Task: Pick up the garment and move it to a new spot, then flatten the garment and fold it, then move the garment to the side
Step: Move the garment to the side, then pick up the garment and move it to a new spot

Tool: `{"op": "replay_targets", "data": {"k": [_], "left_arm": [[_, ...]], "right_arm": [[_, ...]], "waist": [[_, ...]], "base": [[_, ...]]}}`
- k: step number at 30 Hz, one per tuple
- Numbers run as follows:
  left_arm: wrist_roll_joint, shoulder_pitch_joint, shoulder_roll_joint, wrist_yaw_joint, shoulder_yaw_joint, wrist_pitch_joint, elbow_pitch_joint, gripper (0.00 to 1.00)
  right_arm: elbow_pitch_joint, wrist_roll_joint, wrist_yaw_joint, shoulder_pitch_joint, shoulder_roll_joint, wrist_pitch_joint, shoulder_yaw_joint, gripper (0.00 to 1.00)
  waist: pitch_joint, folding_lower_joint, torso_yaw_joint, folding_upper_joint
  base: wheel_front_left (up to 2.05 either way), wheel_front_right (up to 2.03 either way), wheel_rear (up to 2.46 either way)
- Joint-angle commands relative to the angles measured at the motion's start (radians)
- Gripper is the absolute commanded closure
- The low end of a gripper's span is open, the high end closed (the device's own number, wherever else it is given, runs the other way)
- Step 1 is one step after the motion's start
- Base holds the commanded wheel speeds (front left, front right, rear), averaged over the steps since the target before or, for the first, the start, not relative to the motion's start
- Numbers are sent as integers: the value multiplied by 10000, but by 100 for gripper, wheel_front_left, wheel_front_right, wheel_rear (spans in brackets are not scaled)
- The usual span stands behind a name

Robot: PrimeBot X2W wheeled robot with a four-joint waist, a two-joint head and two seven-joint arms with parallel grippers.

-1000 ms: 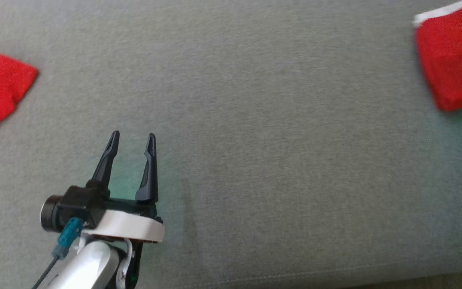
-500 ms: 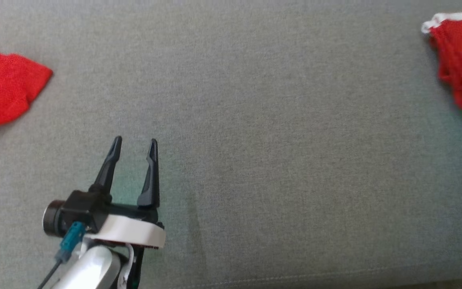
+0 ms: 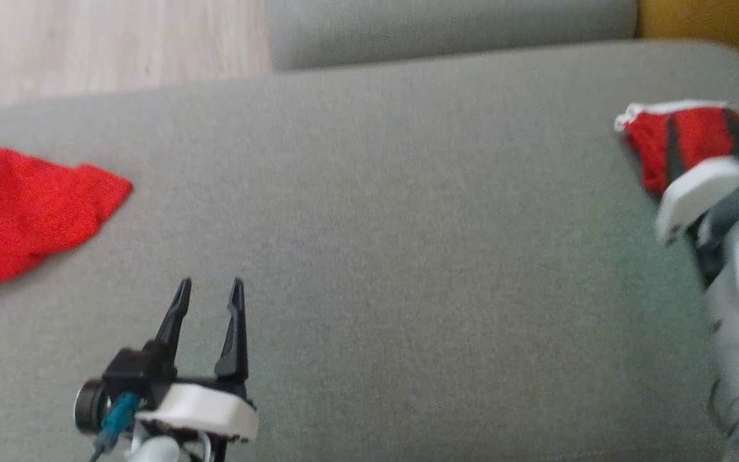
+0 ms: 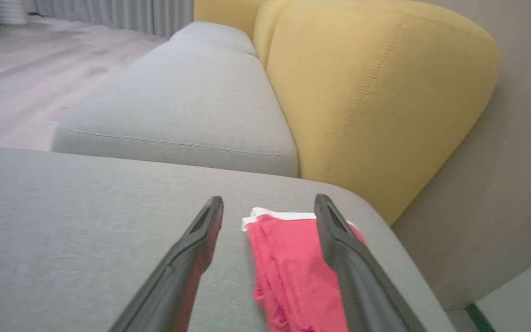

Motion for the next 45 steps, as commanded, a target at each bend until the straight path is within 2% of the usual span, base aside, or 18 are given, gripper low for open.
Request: {"op": "replay_targets", "data": {"k": [1, 6, 12, 17, 18, 29, 45], "left_arm": [[-60, -110, 124, 6, 433, -134, -123, 0], [-338, 338, 47, 81, 684, -272, 332, 0], [-674, 947, 189, 36, 998, -361, 883, 0], [-823, 1364, 255, -38, 1100, -408, 1028, 0], [-823, 1364, 255, -38, 1100, -408, 1028, 0], [-806, 1855, 206, -42, 929, -426, 878, 0], [-820, 1578, 128, -224, 782, -415, 1123, 0]], "right_arm": [[-370, 239, 65, 60, 230, -206, 308, 0], [-999, 993, 65, 1190, 977, -588, 868, 0], [-2301, 2063, 65, 2957, 1414, -736, 1346, 0], [-3877, 2515, 65, 4647, 1520, -688, 1479, 0], [-3877, 2515, 65, 4647, 1520, -688, 1479, 0], [-7076, 4439, 65, 7951, 1531, -28, 2542, 0], [-7743, 4595, 65, 8532, 1532, 272, 2728, 0]], "waist": [[-982, 2, 150, 0], [-1616, 2, 330, 0], [-2136, 2, 600, 0], [-2326, 2, 842, 0], [-2326, 2, 842, 0], [-2503, 2, 890, 0], [-2453, 2, 953, 0]], "base": [[0, 0, 0], [0, 0, 0], [0, 0, 0], [0, 0, 0], [0, 0, 0], [0, 0, 0], [0, 0, 0]]}}
